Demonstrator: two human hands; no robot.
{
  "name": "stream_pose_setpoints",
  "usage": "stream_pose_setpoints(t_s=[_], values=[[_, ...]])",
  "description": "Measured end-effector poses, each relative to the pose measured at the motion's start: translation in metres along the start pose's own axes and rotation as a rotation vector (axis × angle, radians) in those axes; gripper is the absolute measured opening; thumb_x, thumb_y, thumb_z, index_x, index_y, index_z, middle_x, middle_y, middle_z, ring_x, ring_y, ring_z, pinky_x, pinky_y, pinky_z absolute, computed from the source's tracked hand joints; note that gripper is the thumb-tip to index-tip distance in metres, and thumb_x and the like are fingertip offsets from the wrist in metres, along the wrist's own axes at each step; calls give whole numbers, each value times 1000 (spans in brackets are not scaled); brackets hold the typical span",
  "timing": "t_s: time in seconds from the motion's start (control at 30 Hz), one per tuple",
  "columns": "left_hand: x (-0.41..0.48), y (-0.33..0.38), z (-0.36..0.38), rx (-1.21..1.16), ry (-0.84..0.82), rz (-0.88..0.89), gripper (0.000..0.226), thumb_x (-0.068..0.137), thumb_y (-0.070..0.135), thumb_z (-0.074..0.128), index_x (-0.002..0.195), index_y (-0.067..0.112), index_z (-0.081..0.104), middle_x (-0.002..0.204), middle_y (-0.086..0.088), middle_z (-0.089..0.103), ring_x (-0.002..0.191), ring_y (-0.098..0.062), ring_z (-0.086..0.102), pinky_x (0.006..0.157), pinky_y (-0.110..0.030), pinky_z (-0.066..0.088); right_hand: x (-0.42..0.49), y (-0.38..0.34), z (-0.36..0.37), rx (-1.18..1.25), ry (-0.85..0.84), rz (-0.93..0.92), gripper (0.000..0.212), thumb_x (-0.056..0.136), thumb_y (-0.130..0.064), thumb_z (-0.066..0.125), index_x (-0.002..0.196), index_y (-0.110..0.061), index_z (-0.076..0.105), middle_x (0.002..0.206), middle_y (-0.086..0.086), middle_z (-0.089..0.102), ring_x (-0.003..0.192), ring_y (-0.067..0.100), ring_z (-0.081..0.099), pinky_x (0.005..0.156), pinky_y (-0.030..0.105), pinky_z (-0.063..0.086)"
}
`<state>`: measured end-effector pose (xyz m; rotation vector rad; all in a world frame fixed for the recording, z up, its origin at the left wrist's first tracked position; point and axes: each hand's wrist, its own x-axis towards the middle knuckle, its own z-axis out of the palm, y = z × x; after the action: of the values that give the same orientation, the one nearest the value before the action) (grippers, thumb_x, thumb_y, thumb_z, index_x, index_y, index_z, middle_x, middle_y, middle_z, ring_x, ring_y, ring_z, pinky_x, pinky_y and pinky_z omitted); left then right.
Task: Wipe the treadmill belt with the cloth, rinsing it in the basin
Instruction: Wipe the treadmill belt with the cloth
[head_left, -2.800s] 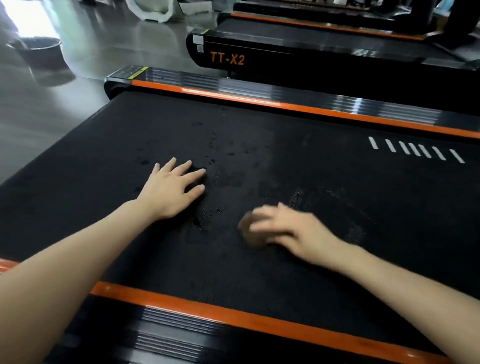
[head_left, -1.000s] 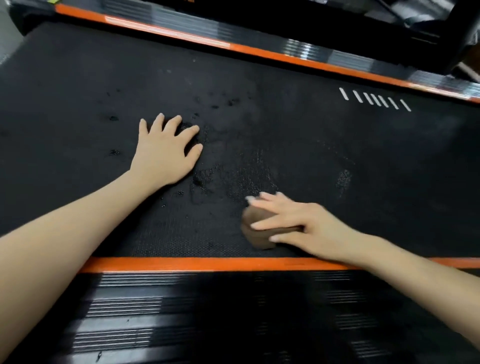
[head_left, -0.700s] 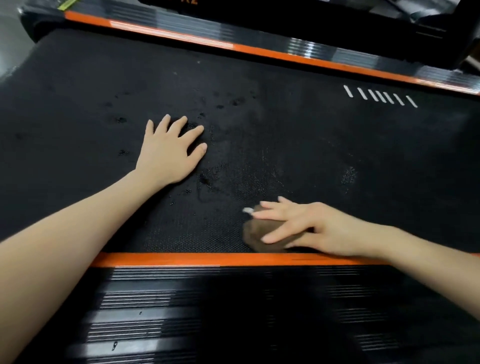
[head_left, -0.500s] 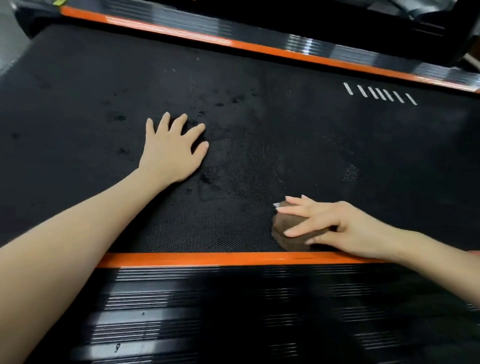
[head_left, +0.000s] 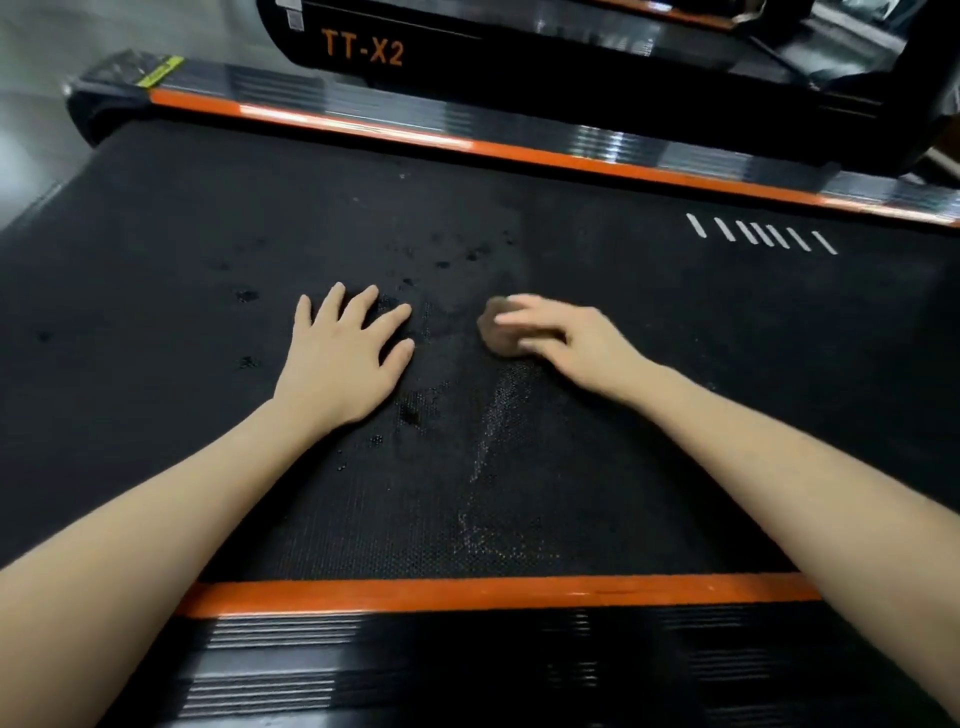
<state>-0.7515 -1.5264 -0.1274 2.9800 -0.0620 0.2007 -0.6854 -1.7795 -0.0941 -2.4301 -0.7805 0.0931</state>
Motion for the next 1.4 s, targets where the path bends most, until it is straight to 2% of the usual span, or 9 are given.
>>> stream_pose_setpoints(t_s=[0.13,0.3,0.37,0.5,0.63,0.73,0.87,1.17,1.4], values=[[1,-1,1,0,22,6,76,82,61,5,141,31,43,149,-10,36,140,-37,23,112,-55,12,22,-8,14,-88,147,138,31,90,-18,61,120,-25,64,140,-2,50,131,20,44,112,36,26],[0,-2,5,3,40,24,66,87,56,16,135,26,51,143,-14,45,135,-41,32,109,-60,19,-45,-40,34,-56,-148,-340,32,91,-21,56,122,-23,63,141,2,49,133,22,41,114,40,24],[1,-2,1,-18,6,11,71,84,60,12,138,30,47,148,-11,39,139,-38,26,112,-57,15,-25,-25,21,-88,-177,-385,33,92,-23,54,124,-25,61,141,0,48,132,17,42,115,37,23],[9,-7,-14,-74,-108,-17,89,68,69,-7,144,42,31,157,0,19,145,-26,9,116,-45,2,66,27,-2,-178,111,-16,34,93,-20,56,126,-28,59,143,0,47,131,21,44,113,38,29],[46,-28,-25,-38,-36,-9,85,75,68,-2,144,36,36,156,-7,23,145,-30,12,116,-47,6,127,31,1,-215,312,281,32,96,-25,51,126,-28,59,143,1,46,128,25,45,103,31,31],[91,-48,-18,22,-63,-78,58,96,58,16,146,34,30,157,-8,18,144,-34,9,116,-50,6,104,-10,25,-147,205,59,29,93,-20,56,121,-24,64,138,4,52,127,24,46,105,34,32],[131,-65,-6,64,-74,-87,54,97,51,22,148,32,26,158,-7,17,144,-36,8,115,-53,7,57,-20,30,-97,-67,-239,33,91,-20,56,123,-26,62,141,-3,49,131,15,43,115,33,23],[136,-74,7,34,10,-62,63,91,56,11,143,33,38,152,-7,32,141,-37,20,113,-57,10,169,41,1,-259,386,385,29,94,-18,53,121,-23,63,133,3,55,121,26,50,96,32,35],[133,-75,6,23,18,-33,61,92,52,18,137,26,50,145,-14,43,135,-43,30,109,-61,18,66,-16,27,-182,82,-4,31,89,-30,56,119,-27,64,134,-4,55,125,15,49,108,32,34]])
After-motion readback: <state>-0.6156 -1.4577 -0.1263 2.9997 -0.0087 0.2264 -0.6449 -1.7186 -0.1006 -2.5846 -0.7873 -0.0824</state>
